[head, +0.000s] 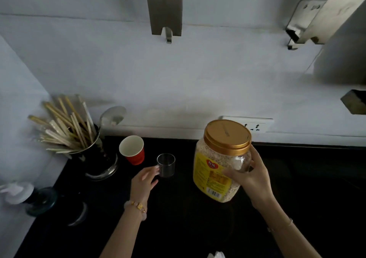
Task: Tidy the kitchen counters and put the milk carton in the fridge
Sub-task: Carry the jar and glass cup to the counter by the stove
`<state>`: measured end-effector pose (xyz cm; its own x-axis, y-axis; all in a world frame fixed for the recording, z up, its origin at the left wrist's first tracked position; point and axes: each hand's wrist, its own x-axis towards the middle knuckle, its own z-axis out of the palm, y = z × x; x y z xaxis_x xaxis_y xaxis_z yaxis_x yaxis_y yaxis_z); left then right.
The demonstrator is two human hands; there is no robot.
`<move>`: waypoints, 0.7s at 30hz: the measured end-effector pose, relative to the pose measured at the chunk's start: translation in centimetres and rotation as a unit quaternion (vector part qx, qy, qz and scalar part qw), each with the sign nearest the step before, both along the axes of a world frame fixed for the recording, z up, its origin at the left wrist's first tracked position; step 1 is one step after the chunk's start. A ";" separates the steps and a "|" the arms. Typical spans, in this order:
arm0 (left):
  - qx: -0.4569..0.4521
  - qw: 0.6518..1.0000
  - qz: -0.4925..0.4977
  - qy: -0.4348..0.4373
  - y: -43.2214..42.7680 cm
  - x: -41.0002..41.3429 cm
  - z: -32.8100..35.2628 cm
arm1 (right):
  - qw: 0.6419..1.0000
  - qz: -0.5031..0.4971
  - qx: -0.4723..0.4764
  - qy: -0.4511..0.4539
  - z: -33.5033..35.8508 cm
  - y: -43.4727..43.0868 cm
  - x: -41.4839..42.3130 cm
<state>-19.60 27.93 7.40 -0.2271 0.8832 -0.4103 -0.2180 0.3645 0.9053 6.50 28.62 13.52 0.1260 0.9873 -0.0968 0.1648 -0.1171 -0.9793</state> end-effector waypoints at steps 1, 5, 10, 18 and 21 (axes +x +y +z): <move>-0.001 1.000 0.000 0.006 0.5 -0.1 -0.4 | 1.000 0.006 0.001 -0.006 -0.3 0.5 0.0; -0.008 0.999 -0.012 0.037 1.8 -0.6 -1.7 | 0.999 0.043 0.005 -0.027 -1.3 2.1 0.1; -0.004 0.998 -0.030 0.063 2.5 -1.2 -2.7 | 0.996 0.090 -0.004 -0.022 -2.2 3.2 0.9; -0.009 0.993 -0.038 0.107 3.7 -2.1 -3.7 | 0.991 0.122 -0.012 -0.061 -2.6 4.3 1.8; -0.006 0.990 -0.033 0.134 4.3 -2.1 -4.1 | 0.989 0.133 -0.017 -0.063 -2.7 4.5 2.2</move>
<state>-21.66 32.20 3.31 -0.2709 0.8956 -0.3529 0.0538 0.3801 0.9234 8.67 33.14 10.79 -0.1247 0.9836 -0.1301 0.3149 -0.0851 -0.9453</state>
